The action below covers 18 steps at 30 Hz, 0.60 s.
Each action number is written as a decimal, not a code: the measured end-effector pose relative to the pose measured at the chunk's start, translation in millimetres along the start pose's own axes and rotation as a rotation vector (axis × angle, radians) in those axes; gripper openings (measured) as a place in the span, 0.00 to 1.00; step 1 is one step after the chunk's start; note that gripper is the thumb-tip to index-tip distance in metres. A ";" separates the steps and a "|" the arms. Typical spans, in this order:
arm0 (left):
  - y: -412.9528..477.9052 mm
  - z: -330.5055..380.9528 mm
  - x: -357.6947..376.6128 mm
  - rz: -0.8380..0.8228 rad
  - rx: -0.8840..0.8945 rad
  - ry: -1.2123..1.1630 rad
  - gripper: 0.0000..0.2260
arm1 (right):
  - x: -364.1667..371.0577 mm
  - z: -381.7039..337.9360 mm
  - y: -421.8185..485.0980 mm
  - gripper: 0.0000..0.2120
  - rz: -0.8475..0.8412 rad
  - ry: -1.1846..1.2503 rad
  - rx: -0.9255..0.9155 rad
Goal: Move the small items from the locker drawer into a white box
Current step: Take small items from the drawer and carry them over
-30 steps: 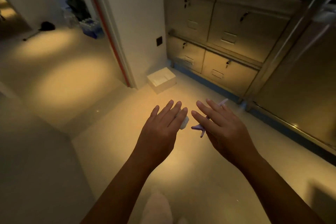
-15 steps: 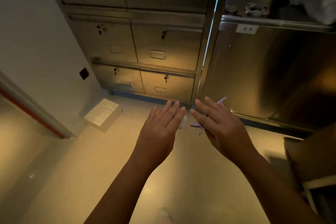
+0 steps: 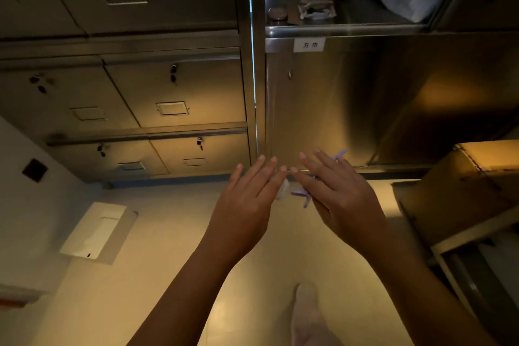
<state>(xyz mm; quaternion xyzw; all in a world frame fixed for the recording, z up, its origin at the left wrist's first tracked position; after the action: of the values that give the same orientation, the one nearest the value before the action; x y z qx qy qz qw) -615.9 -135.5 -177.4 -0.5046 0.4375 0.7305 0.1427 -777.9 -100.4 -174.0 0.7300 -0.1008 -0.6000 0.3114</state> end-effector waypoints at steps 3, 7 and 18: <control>37.5 -7.3 21.0 0.011 0.035 -0.007 0.22 | 10.0 37.3 14.9 0.18 0.040 -0.008 0.018; 97.8 -14.1 52.1 -0.008 0.059 -0.011 0.19 | 21.1 97.5 36.8 0.16 0.057 -0.020 0.041; 248.6 -15.1 127.7 -0.056 0.063 -0.031 0.27 | 27.5 259.5 85.0 0.22 0.024 -0.052 0.111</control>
<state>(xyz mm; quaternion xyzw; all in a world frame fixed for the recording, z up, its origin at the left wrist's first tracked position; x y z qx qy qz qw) -825.7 -320.4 -166.0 -0.5006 0.4436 0.7198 0.1855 -995.1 -268.1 -169.7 0.7288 -0.1508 -0.6086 0.2751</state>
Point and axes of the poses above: each hand's wrist, its own y-axis towards the middle knuckle, its own x-axis out of the palm, z = x × y, the point moved 2 cm from there along y, towards the middle knuckle, and after that the axes turned 4 degrees about x, right-handed, at the moved point
